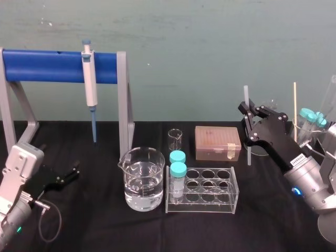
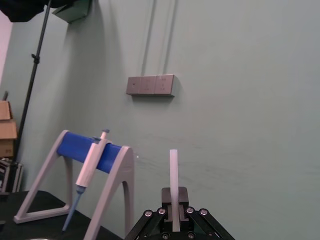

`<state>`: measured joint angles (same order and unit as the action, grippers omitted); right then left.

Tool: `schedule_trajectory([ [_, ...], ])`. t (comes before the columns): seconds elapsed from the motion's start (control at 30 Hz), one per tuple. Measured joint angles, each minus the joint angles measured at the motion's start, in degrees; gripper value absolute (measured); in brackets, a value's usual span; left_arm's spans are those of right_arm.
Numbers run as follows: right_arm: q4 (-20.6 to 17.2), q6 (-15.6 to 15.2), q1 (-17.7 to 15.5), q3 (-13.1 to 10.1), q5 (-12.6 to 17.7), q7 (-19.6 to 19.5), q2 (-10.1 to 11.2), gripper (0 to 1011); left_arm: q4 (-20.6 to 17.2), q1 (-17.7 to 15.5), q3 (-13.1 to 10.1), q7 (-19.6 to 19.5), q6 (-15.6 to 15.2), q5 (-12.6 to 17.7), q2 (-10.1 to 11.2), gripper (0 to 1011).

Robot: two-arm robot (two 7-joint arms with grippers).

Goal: Pick up the stirring rod with one hand, then place it down.

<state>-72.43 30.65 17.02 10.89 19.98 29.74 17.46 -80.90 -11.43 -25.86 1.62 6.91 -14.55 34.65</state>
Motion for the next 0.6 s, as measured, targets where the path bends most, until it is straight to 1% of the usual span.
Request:
schedule_trajectory([
  [0.17, -0.7, -0.6, -0.5, 0.1, 0.0, 0.9, -0.2, 67, 0.0, 0.0, 0.0, 0.0, 0.0, 0.0, 0.0, 1000],
  [0.3, -0.7, -0.9, -0.5, 0.5, 0.7, 2.0, -0.3, 67, 0.0, 0.0, 0.0, 0.0, 0.0, 0.0, 0.0, 1000],
  [0.5, 0.4, -1.5, 0.2, 1.7, 2.2, 4.5, -0.3, 67, 0.0, 0.0, 0.0, 0.0, 0.0, 0.0, 0.0, 1000],
  [0.6, 0.8, -1.7, 0.5, 2.2, 2.7, 5.2, -0.3, 67, 0.0, 0.0, 0.0, 0.0, 0.0, 0.0, 0.0, 1000],
])
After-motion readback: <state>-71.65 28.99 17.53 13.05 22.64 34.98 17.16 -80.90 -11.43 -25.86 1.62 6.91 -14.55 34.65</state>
